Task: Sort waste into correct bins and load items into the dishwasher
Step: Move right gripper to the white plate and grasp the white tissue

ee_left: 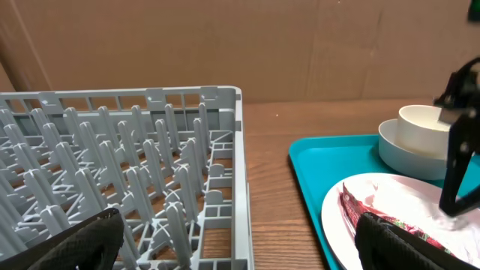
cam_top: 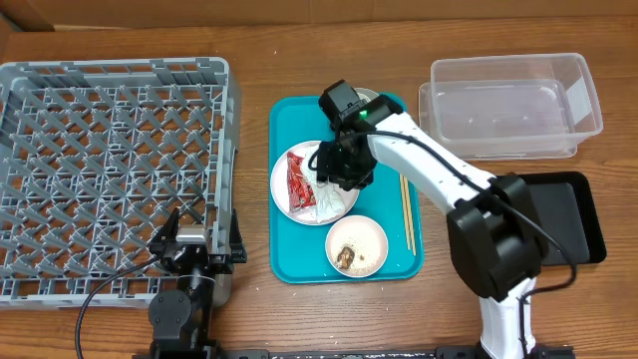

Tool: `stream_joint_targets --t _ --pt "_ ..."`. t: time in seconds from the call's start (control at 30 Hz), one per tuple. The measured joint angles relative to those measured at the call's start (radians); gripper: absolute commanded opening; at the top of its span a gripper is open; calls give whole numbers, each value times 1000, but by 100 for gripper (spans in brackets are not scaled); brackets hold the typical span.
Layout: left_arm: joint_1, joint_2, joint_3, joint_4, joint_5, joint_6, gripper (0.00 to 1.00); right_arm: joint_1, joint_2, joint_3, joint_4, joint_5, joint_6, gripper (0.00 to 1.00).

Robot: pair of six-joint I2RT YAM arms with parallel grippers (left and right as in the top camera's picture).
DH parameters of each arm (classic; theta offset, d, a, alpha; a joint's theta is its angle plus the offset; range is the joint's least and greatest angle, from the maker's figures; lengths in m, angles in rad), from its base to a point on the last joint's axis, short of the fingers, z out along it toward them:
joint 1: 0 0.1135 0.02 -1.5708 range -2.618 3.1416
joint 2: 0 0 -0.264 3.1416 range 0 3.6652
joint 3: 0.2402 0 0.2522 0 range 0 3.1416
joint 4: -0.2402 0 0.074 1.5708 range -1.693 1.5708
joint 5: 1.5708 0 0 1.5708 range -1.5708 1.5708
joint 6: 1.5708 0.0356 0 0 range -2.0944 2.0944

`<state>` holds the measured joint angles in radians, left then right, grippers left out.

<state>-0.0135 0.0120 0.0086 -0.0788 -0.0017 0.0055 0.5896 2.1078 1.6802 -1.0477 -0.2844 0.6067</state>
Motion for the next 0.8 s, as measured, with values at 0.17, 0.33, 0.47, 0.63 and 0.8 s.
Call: stream_joint_targets --t 0.17,0.33,0.47,0.63,0.8 --pt "0 0 0 0 0 0 100 0 21 0 0 11 14 42" --pt "0 0 0 0 0 0 100 16 21 0 11 12 21 29" --pt "0 0 0 0 0 0 100 60 22 0 41 22 29 4" --pt "0 0 0 0 0 0 100 84 22 0 13 27 26 4" --pt "0 0 0 0 0 0 100 49 22 48 -113 61 21 4"
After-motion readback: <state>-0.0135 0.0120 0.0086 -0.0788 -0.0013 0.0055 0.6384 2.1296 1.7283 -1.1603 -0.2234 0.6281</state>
